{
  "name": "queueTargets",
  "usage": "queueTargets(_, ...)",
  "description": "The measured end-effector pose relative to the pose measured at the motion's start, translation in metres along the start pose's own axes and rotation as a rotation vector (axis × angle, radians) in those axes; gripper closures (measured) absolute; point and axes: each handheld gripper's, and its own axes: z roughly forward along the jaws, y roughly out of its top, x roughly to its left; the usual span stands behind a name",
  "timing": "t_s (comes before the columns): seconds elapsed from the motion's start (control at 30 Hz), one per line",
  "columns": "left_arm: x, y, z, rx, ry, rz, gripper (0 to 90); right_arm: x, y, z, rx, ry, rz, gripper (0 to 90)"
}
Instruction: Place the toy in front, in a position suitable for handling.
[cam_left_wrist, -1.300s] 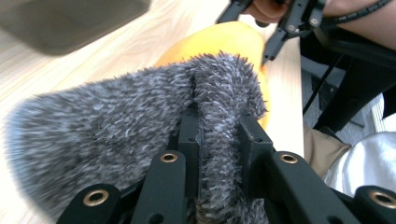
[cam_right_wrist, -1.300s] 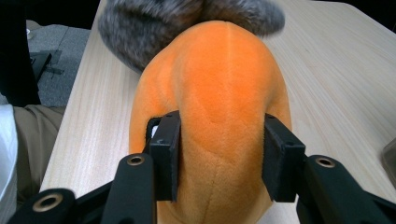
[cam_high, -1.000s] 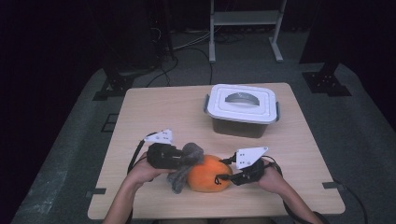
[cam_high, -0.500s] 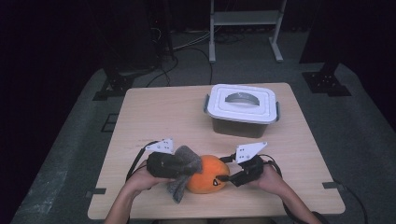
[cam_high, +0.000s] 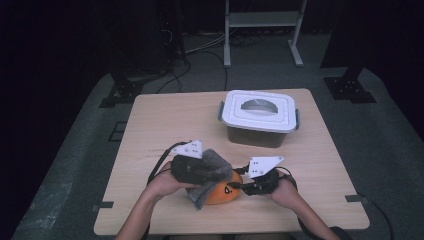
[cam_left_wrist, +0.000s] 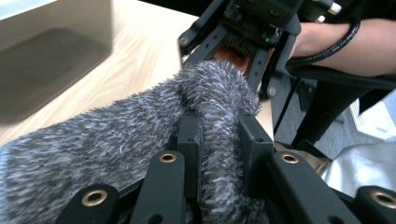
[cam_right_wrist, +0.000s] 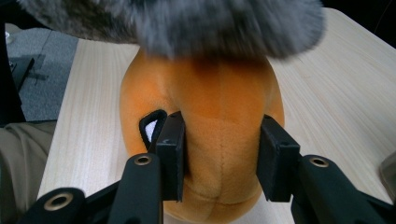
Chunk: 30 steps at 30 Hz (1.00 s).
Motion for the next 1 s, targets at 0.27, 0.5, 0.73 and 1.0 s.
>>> queueTargets(0.27,0.0,-0.002,-0.002,0.047,0.037,0.01,74.4,-0.004,-0.005,-0.006,-0.002,0.007,0.001,58.2)
queueTargets(0.5,-0.006,0.007,-0.003,0.05,0.038,0.038,74.3,0.003,0.003,-0.005,-0.009,-0.002,-0.02,58.6)
queueTargets(0.73,-0.009,0.015,0.015,0.073,0.011,0.052,74.3,0.006,0.003,-0.003,-0.001,0.014,-0.033,59.2)
queueTargets(1.0,0.0,-0.005,-0.013,0.034,0.056,-0.007,74.0,-0.004,-0.007,-0.004,0.001,0.024,-0.001,60.1)
